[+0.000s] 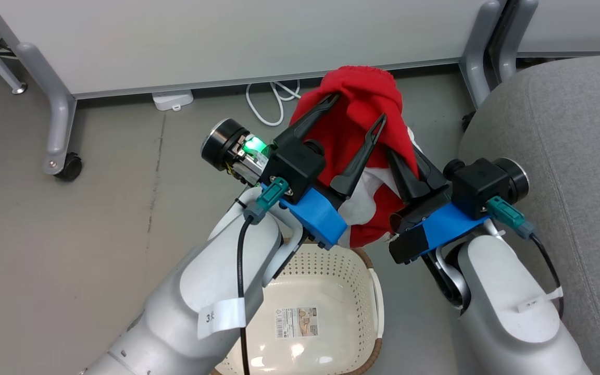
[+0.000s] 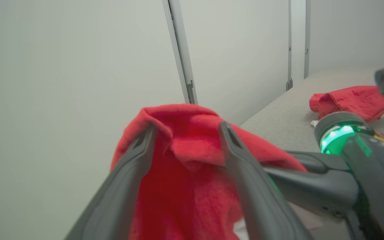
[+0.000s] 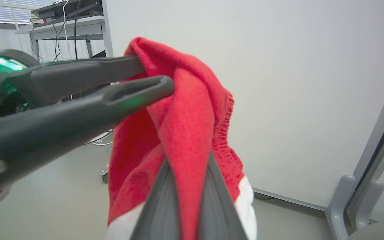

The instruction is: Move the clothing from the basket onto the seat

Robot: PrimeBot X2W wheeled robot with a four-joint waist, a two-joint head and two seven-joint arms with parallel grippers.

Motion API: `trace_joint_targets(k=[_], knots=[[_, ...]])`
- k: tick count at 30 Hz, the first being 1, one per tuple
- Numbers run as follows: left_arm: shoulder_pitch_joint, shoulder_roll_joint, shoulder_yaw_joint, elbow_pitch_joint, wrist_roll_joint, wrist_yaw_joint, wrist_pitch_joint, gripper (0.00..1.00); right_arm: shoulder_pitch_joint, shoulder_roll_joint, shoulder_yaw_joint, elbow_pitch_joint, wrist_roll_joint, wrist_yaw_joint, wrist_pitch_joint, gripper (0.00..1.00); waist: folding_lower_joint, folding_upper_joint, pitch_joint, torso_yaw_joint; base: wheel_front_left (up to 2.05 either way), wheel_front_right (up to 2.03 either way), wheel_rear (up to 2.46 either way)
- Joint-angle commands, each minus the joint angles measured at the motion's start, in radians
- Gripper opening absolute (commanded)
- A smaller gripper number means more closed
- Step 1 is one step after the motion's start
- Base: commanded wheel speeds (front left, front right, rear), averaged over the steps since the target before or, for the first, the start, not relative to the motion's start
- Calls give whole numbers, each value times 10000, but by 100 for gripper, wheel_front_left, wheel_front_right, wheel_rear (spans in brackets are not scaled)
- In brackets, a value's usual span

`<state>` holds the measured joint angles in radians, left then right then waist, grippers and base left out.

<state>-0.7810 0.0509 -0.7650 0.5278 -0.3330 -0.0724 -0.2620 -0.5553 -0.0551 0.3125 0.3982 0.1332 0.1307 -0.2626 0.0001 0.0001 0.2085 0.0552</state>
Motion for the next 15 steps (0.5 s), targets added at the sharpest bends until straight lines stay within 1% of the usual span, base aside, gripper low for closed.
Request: trace_joint_targets(k=[1, 7, 15], knots=[[-61, -6, -42, 42, 26, -8, -43, 100, -223, 21, -88, -81, 13, 1, -35, 0, -1, -1, 53, -60, 0, 0, 0], [-101, -6, -98, 85, 55, -14, -43, 100, -255, 16, -520, -221, 5, 1, -36, 0, -1, -1, 273, -349, 0, 0, 0], [-114, -6, -245, 197, 176, -78, -45, 100, -82, 27, -1316, -493, 5, 1, -36, 0, -1, -1, 535, -922, 0, 0, 0]])
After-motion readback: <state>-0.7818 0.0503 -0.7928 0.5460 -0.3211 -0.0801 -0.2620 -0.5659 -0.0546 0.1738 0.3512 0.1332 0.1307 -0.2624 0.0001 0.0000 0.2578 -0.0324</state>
